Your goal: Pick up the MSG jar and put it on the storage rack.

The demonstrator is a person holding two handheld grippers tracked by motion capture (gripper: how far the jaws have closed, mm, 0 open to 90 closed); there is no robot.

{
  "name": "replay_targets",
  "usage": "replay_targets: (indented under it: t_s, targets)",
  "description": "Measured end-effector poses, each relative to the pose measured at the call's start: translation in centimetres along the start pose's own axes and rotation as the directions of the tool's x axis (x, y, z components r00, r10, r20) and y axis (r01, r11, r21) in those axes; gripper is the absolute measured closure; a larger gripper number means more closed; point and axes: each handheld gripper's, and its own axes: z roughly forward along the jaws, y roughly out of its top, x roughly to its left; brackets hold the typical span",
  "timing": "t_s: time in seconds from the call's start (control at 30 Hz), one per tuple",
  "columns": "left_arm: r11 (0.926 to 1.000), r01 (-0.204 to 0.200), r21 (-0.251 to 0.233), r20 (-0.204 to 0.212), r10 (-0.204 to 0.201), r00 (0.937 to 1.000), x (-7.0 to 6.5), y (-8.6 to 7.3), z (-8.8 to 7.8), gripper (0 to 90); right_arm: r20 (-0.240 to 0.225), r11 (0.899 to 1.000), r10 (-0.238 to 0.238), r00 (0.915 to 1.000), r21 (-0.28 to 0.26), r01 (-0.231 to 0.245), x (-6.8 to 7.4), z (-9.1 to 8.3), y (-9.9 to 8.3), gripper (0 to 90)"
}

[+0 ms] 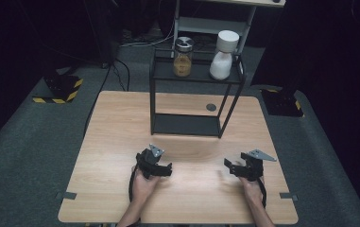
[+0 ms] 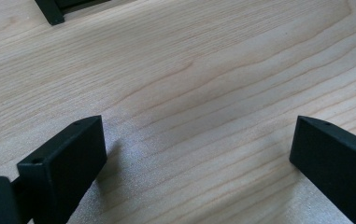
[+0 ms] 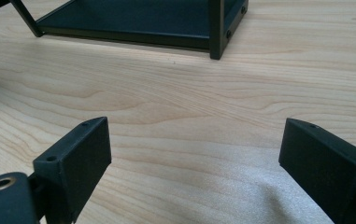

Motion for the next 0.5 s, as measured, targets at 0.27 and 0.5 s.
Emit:
replay_targets:
  t_s: [0.27, 0.5]
  targets:
    - [1.0000, -0.002, 0.001, 0.000, 0.002, 1.0000, 0.01, 0.02, -0.01, 3.8, -0.016, 1.000, 0.027, 0.9995, -0.012, -0.027, -0.51, -0.10, -0.28, 8.1]
    - [1.0000, 0.000, 0.001, -0.003, 0.000, 1.0000, -0.03, 0.01, -0.02, 3.7, -0.026, 0.999, 0.039, 0.9989, -0.003, -0.039, -0.75, -0.03, -0.16, 8.1]
